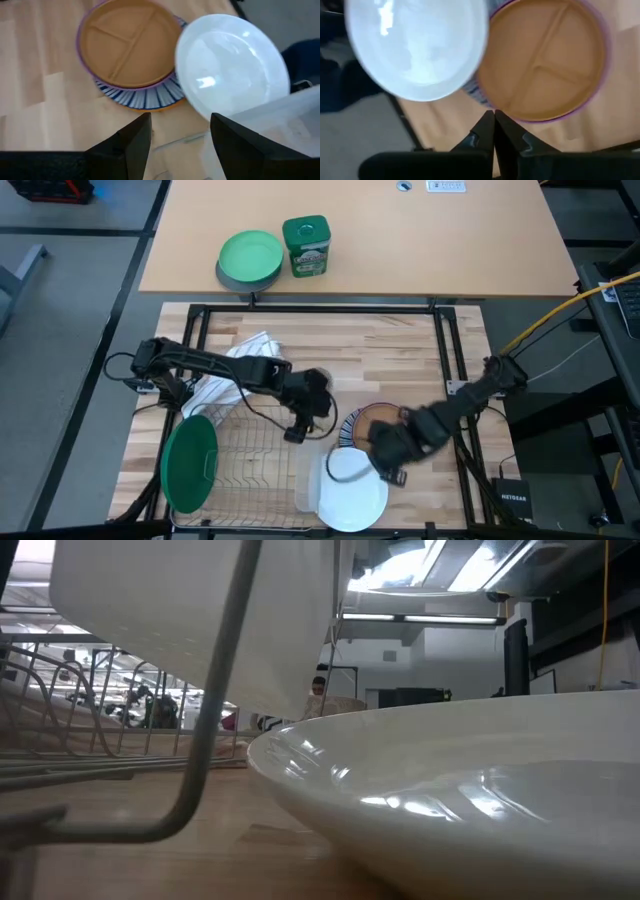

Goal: Sort dishes
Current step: Put the white plate into the dish rack

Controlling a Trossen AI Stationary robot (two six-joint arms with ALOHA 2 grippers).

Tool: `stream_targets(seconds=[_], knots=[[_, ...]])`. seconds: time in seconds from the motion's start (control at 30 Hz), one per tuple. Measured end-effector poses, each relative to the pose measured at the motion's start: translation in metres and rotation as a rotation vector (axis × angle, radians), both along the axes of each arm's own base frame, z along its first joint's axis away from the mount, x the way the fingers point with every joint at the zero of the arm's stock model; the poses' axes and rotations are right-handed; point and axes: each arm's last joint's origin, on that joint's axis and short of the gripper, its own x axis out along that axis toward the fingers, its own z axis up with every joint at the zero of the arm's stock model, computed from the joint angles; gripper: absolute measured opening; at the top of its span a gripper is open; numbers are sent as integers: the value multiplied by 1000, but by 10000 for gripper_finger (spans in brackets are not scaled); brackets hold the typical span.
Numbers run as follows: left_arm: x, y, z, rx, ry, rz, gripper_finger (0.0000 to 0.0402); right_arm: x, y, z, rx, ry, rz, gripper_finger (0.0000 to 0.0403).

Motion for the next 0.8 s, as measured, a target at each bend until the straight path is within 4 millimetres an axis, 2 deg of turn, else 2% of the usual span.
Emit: stream_targets(seconds=[0.2,0.3,0.43,0.63,0.8], knots=[[-8,-46,2,-10,-34,-119,194,-24,53,3,33,-176,-100,16],[-11,-74,6,-44,-91,-172,194,-38,76,5,31,-326,-204,16],[-15,-109,9,-59,-189,-254,194,-56,102,-2,29,-547,-318,16],[-16,-147,-2,-74,-249,-291,194,-63,126,-18,150,-673,-368,17],[-17,-167,-14,-73,-244,-264,194,-60,133,-33,256,-623,-359,37]])
